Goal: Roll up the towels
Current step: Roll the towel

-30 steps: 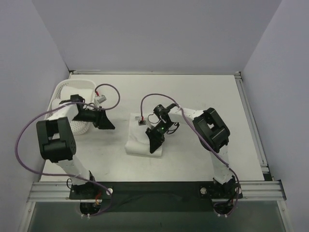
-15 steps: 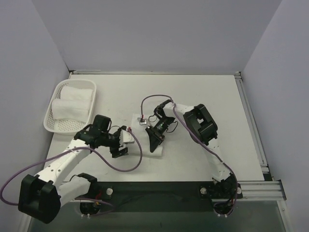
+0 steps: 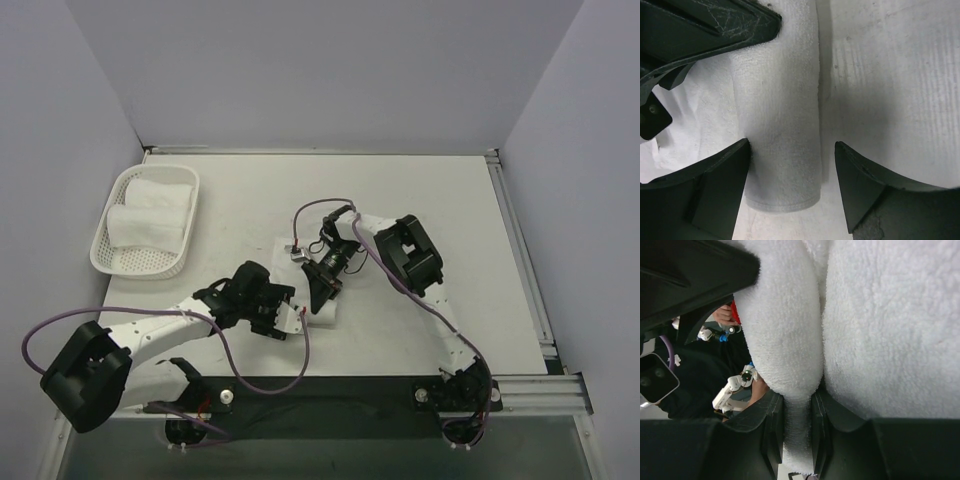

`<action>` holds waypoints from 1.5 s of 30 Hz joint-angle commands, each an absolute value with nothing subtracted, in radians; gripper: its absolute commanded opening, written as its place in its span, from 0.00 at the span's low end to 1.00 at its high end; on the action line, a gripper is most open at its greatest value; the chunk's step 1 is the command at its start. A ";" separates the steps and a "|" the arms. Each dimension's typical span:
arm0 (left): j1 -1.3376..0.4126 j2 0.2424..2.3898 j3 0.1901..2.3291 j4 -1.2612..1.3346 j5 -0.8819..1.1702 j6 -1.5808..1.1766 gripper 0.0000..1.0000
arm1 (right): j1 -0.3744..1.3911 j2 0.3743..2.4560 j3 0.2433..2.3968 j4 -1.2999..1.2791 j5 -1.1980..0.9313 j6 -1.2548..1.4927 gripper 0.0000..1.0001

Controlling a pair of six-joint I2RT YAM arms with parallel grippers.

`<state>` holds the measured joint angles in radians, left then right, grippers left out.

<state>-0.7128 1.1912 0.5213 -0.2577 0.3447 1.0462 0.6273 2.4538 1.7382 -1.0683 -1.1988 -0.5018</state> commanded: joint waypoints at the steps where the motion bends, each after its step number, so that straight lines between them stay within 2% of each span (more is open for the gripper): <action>1: -0.719 1.224 0.473 -0.120 0.244 1.108 0.77 | 0.632 2.506 1.769 -1.061 -1.071 -0.519 0.00; 5: -0.730 1.224 0.423 -0.112 0.221 1.085 0.73 | 0.632 2.528 1.813 -1.060 -1.049 -0.506 0.00; 8: -0.732 1.197 0.405 -0.181 0.239 1.077 0.62 | 0.630 2.549 1.848 -1.062 -1.042 -0.486 0.00; 11: -0.730 1.189 0.405 -0.277 0.264 1.066 0.44 | 0.626 2.539 1.852 -1.057 -1.039 -0.480 0.02; 12: -0.726 1.193 0.411 -0.302 0.265 1.049 0.39 | 0.620 2.527 1.848 -1.049 -1.023 -0.479 0.11; 13: -0.719 1.209 0.434 -0.343 0.278 1.039 0.28 | 0.617 2.507 1.844 -1.045 -1.019 -0.463 0.15; 14: -0.712 1.219 0.451 -0.375 0.288 1.032 0.25 | 0.609 2.491 1.829 -1.036 -1.009 -0.450 0.23; 16: -0.690 1.274 0.504 -0.443 0.308 1.002 0.16 | 0.580 2.424 1.793 -0.964 -0.989 -0.360 0.29; 17: -0.674 1.294 0.524 -0.463 0.322 0.997 0.14 | 0.568 2.398 1.778 -0.913 -0.986 -0.330 0.38; 20: -0.588 1.390 0.644 -0.589 0.424 1.011 0.11 | 0.529 2.300 1.753 -0.881 -0.953 -0.279 0.52; 22: -0.548 1.474 0.707 -0.692 0.457 1.009 0.09 | 0.500 2.225 1.738 -0.851 -0.916 -0.259 0.54; 24: -0.519 1.523 0.791 -0.771 0.503 1.003 0.06 | 0.473 2.124 1.701 -0.778 -0.890 -0.218 0.56; 30: -0.434 1.690 0.992 -0.941 0.612 1.016 0.07 | 0.367 1.802 1.410 -0.517 -0.838 -0.163 0.54; 37: -0.342 1.991 1.244 -1.117 0.672 1.038 0.10 | 0.391 1.565 1.165 -0.400 -0.798 -0.214 0.53; 39: -0.322 2.054 1.310 -1.211 0.696 1.064 0.11 | 0.472 1.510 1.112 -0.382 -0.680 -0.262 0.62; 41: -0.298 2.152 1.414 -1.279 0.721 1.094 0.13 | 0.540 1.474 1.065 -0.321 -0.583 -0.335 0.94; 43: -0.282 2.239 1.478 -1.374 0.723 1.117 0.14 | 0.628 1.428 0.999 -0.270 -0.476 -0.379 0.96; 45: -0.270 2.285 1.552 -1.422 0.724 1.132 0.14 | 0.682 1.445 1.023 -0.261 -0.419 -0.420 0.91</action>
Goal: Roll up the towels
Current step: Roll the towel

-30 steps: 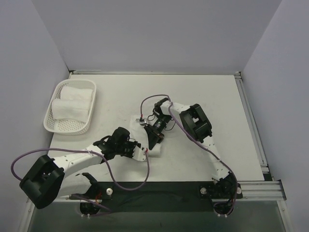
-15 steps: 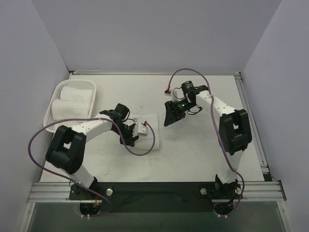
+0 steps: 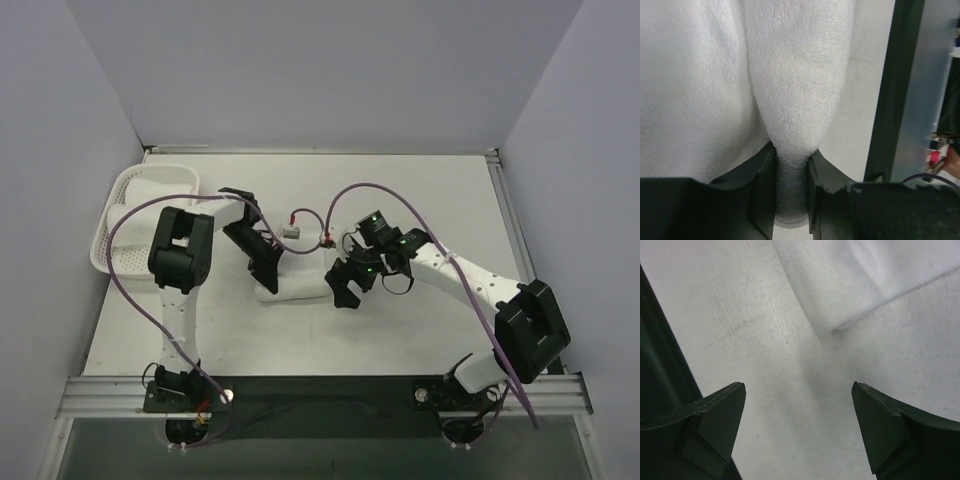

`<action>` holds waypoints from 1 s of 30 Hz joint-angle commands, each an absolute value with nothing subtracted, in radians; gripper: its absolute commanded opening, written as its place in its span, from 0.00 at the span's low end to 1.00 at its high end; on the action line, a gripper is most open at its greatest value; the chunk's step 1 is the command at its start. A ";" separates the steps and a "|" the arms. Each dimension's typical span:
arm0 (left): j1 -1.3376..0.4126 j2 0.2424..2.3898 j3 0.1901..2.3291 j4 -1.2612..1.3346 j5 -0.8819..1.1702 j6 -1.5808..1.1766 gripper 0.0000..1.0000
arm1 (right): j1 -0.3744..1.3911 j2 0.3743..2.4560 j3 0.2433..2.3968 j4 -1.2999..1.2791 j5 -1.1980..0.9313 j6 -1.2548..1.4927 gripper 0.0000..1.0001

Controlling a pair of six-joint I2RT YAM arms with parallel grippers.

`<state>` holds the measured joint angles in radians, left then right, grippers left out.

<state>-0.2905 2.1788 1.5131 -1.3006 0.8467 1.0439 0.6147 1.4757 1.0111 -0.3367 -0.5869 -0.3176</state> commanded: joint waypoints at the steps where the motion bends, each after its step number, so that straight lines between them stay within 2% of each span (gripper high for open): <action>1: -0.262 2.324 1.577 -1.434 0.724 1.138 0.14 | 0.734 1.456 1.038 -0.262 -0.366 -0.431 0.89; 7: -0.256 2.421 1.686 -1.506 0.706 1.164 0.14 | 0.908 1.554 1.060 -0.177 -0.207 -0.615 0.85; 14: -0.255 2.436 1.712 -1.526 0.712 1.172 0.15 | 0.953 1.693 1.068 -0.009 -0.181 -0.733 0.83; 21: -0.249 2.436 1.709 -1.525 0.715 1.175 0.16 | 0.960 1.819 1.040 0.107 -0.124 -0.850 0.68; 24: -0.249 2.430 1.707 -1.517 0.713 1.170 0.17 | 0.962 1.841 1.013 0.112 -0.139 -0.864 0.47; 25: -0.249 2.430 1.703 -1.516 0.713 1.169 0.17 | 0.963 1.841 1.008 0.097 -0.149 -0.864 0.34; 26: -0.249 2.425 1.701 -1.511 0.713 1.166 0.17 | 0.963 1.841 1.003 0.084 -0.153 -0.862 0.27; 27: -0.249 2.424 1.698 -1.509 0.712 1.167 0.17 | 0.963 1.842 0.997 0.072 -0.163 -0.861 0.03; 28: -0.249 2.421 1.697 -1.509 0.710 1.170 0.17 | 0.962 1.841 0.996 0.052 -0.166 -0.851 0.00; 30: -0.247 2.415 1.690 -1.505 0.707 1.170 0.17 | 0.956 1.826 0.999 0.003 -0.195 -0.827 0.00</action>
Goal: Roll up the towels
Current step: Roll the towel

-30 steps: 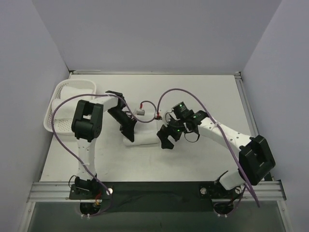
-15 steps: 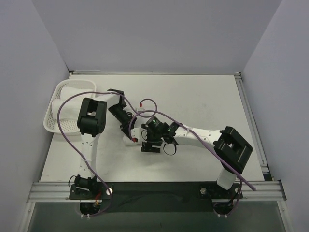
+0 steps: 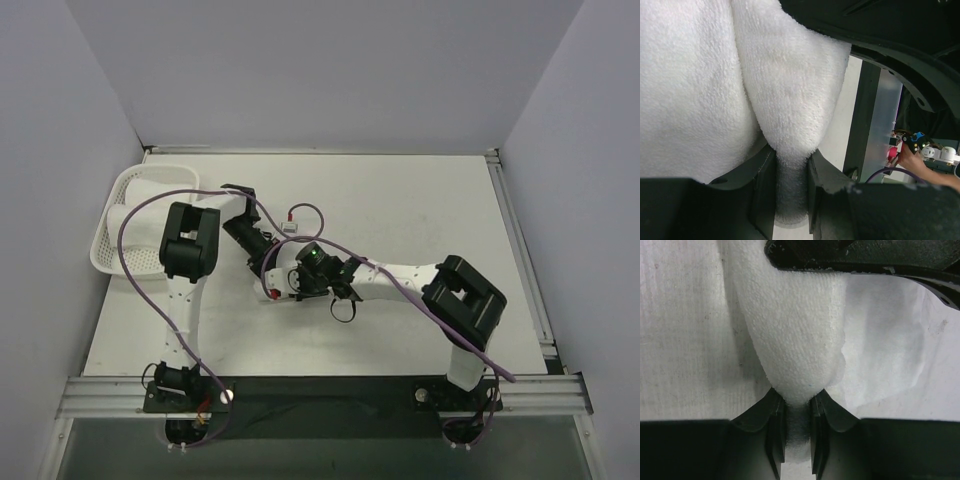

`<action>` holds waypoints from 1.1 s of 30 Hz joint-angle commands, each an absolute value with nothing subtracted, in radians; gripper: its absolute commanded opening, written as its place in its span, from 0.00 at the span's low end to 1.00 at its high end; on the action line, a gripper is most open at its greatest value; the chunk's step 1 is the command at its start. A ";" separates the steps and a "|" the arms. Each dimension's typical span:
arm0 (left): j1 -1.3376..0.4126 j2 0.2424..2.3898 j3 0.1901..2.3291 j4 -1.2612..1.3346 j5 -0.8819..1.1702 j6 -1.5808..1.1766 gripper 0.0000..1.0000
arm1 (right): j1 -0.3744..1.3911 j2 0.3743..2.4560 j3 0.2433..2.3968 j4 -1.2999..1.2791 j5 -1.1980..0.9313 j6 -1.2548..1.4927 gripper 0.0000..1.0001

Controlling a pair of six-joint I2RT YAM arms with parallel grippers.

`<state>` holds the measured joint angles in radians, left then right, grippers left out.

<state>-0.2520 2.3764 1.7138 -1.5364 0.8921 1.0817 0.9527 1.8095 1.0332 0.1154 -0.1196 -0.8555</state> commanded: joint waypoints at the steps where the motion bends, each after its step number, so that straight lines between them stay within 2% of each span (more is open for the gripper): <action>1: -0.244 2.411 1.687 -1.500 0.709 1.169 0.17 | 0.947 1.816 1.005 -0.055 -0.236 -0.812 0.00; 2: -0.241 2.396 1.681 -1.490 0.716 1.167 0.23 | 0.939 1.798 1.009 -0.087 -0.265 -0.777 0.00; 6: -0.210 2.320 1.643 -1.453 0.776 1.163 0.36 | 0.882 1.799 1.084 -0.273 -0.435 -0.700 0.00; 12: -0.123 2.168 1.568 -1.401 0.911 1.120 0.59 | 0.793 1.923 1.235 -0.520 -0.615 -0.661 0.00; 18: -0.005 2.036 1.549 -1.379 1.034 1.097 0.63 | 0.747 2.011 1.334 -0.635 -0.748 -0.646 0.00; 19: 0.032 2.017 1.546 -1.376 1.060 1.095 0.66 | 0.742 2.038 1.350 -0.652 -0.764 -0.646 0.00; 24: 0.104 1.829 1.451 -1.268 1.072 1.076 0.69 | 0.686 2.185 1.513 -0.819 -0.895 -0.632 0.00; 30: 0.072 1.514 1.181 -0.987 0.947 0.979 0.72 | 0.634 2.334 1.643 -0.975 -0.988 -0.620 0.00; 33: -0.035 1.352 1.025 -0.833 0.847 0.966 0.76 | 0.624 2.396 1.701 -1.046 -1.020 -0.629 0.00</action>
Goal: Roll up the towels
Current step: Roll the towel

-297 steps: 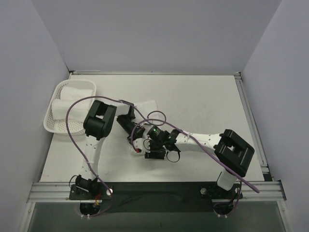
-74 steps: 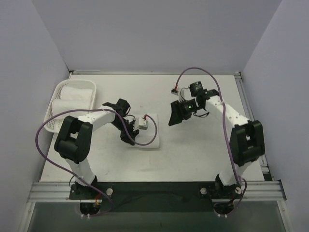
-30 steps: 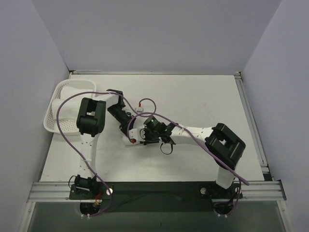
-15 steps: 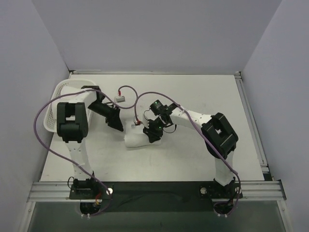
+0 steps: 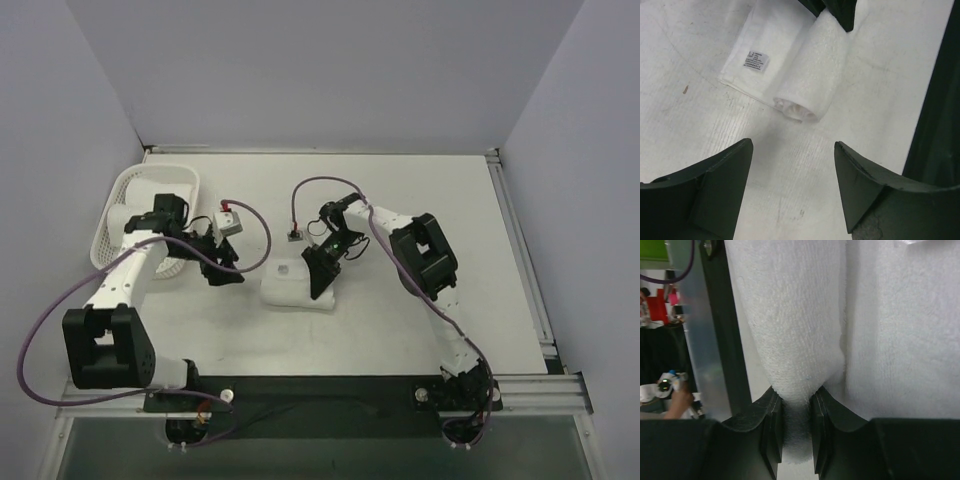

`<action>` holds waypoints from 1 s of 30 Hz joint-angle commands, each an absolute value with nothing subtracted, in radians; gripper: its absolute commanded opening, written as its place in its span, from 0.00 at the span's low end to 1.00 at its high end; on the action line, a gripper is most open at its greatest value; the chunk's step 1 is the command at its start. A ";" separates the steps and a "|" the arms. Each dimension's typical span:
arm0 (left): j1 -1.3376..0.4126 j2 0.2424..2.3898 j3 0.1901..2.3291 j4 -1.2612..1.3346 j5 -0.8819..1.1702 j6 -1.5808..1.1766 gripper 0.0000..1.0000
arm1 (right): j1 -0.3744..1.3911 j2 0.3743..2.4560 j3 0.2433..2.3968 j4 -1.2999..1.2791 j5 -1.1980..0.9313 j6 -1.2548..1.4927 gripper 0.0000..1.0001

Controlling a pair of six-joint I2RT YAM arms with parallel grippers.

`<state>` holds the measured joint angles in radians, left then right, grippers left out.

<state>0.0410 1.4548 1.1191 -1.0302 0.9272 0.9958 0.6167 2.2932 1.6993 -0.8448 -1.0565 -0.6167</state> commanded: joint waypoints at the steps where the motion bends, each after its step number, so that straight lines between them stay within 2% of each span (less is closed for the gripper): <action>1: -0.063 1.282 0.990 -0.768 0.798 0.966 0.78 | 0.621 2.411 1.730 -1.066 -1.031 -0.632 0.00; 3: -0.165 1.223 0.896 -0.692 0.756 0.979 0.82 | 0.618 2.448 1.753 -1.114 -1.055 -0.646 0.00; 9: -0.458 1.111 0.759 -0.507 0.528 1.012 0.84 | 0.597 2.532 1.818 -1.195 -1.123 -0.655 0.00; 12: -0.555 1.101 0.690 -0.421 0.491 1.046 0.84 | 0.580 2.565 1.838 -1.216 -1.144 -0.676 0.00; 16: -0.667 1.159 0.635 -0.321 0.422 1.083 0.83 | 0.571 2.576 1.850 -1.212 -1.140 -0.673 0.00; 22: -0.690 1.333 0.640 -0.198 0.351 1.063 0.78 | 0.572 2.574 1.847 -1.204 -1.132 -0.675 0.00; 25: -0.710 1.380 0.634 -0.187 0.324 1.077 0.70 | 0.571 2.580 1.856 -1.200 -1.120 -0.658 0.00; 27: -0.721 1.393 0.643 -0.219 0.319 1.077 0.54 | 0.571 2.576 1.859 -1.198 -1.111 -0.655 0.00; 30: -0.724 1.411 0.676 -0.343 0.339 1.066 0.31 | 0.558 2.553 1.874 -1.186 -1.083 -0.631 0.10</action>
